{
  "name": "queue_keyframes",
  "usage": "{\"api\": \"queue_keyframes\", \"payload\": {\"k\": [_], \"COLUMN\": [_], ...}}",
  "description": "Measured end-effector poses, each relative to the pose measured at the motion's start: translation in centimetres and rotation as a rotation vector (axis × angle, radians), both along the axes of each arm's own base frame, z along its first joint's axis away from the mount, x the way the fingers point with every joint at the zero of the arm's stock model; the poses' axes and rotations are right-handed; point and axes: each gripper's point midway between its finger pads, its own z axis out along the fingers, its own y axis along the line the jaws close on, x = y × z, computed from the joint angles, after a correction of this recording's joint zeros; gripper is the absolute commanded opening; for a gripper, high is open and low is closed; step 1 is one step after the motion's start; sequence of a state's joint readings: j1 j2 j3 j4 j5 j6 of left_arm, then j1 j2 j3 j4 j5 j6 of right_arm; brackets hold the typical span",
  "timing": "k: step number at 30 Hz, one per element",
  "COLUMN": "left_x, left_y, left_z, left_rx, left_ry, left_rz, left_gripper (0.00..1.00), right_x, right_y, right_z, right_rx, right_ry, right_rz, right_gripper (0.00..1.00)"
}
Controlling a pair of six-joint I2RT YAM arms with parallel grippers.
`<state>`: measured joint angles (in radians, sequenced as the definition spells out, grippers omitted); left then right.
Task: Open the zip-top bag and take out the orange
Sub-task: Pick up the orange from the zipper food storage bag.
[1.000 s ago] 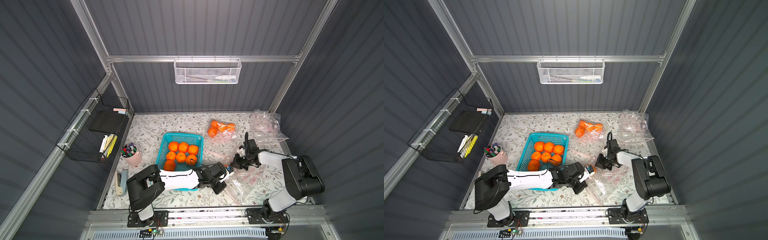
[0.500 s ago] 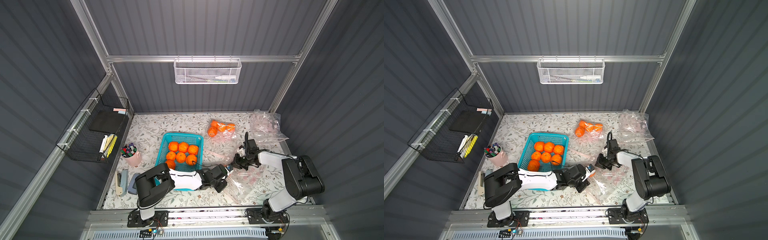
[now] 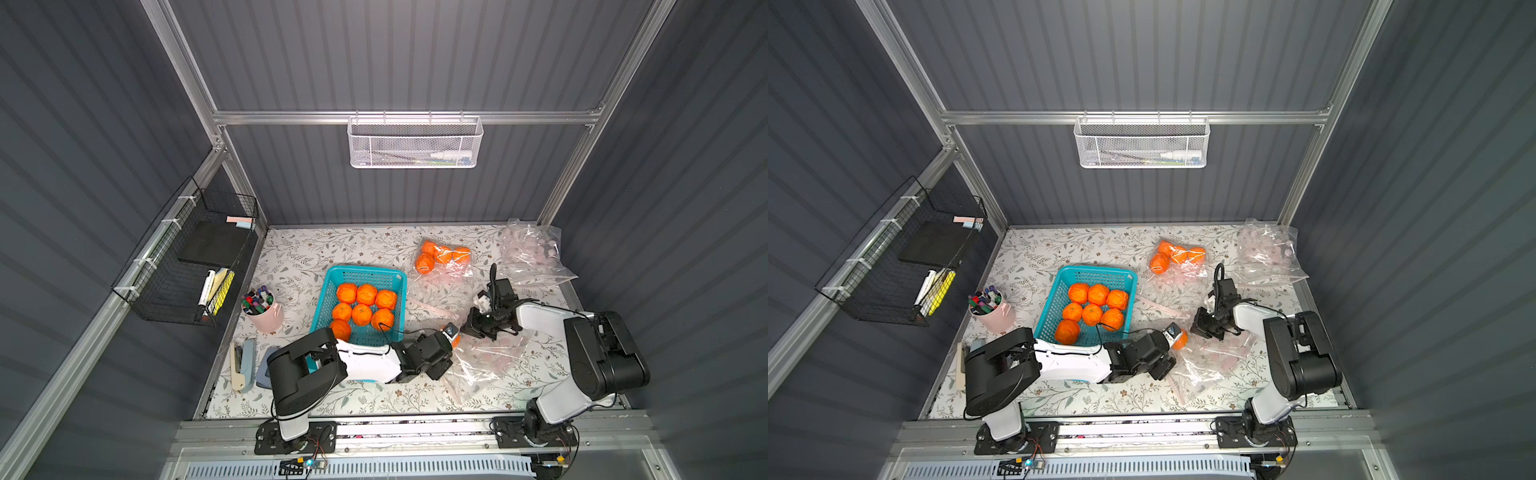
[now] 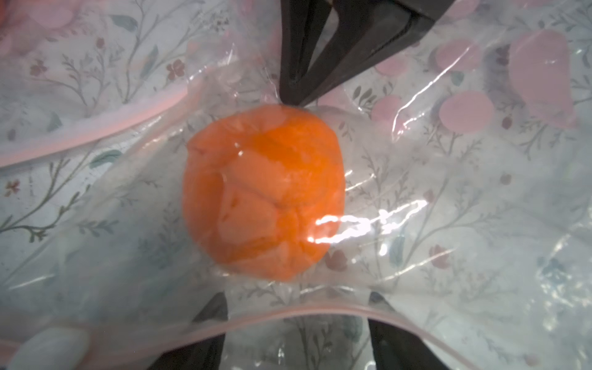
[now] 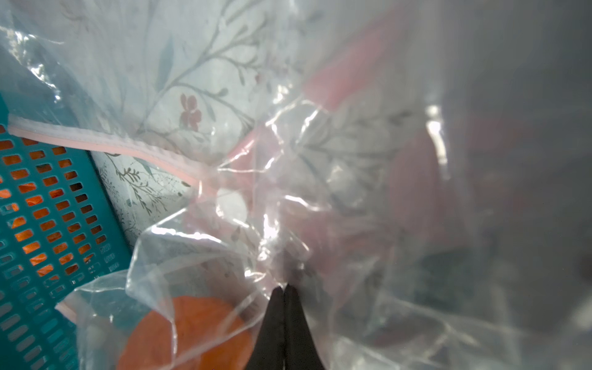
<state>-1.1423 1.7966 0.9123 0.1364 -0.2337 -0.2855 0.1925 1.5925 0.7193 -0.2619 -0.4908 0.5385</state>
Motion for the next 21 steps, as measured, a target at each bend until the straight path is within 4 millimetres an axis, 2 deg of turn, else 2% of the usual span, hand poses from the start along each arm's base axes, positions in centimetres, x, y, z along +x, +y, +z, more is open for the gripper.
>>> {"api": "queue_keyframes", "payload": {"k": [10,14,21], "left_x": [1.0,1.3,2.8], "left_y": [-1.6,-2.0,-1.0], "left_z": [2.0,2.3,2.2], "left_rx": [-0.075,-0.089,-0.050], "left_ry": [-0.078,-0.104,-0.155], "left_rz": [-0.018,-0.025,0.021], "left_gripper": [0.84,0.86,0.84], "right_x": [1.5,1.5,1.2], "right_y": [1.5,3.0,4.6], "right_z": [2.1,1.6,0.8], "right_rx": [0.091,0.151,0.199], "right_ry": [-0.061,-0.039,-0.019], "right_rz": [0.025,0.064,0.124], "right_gripper": [0.06,0.06,0.06]}}
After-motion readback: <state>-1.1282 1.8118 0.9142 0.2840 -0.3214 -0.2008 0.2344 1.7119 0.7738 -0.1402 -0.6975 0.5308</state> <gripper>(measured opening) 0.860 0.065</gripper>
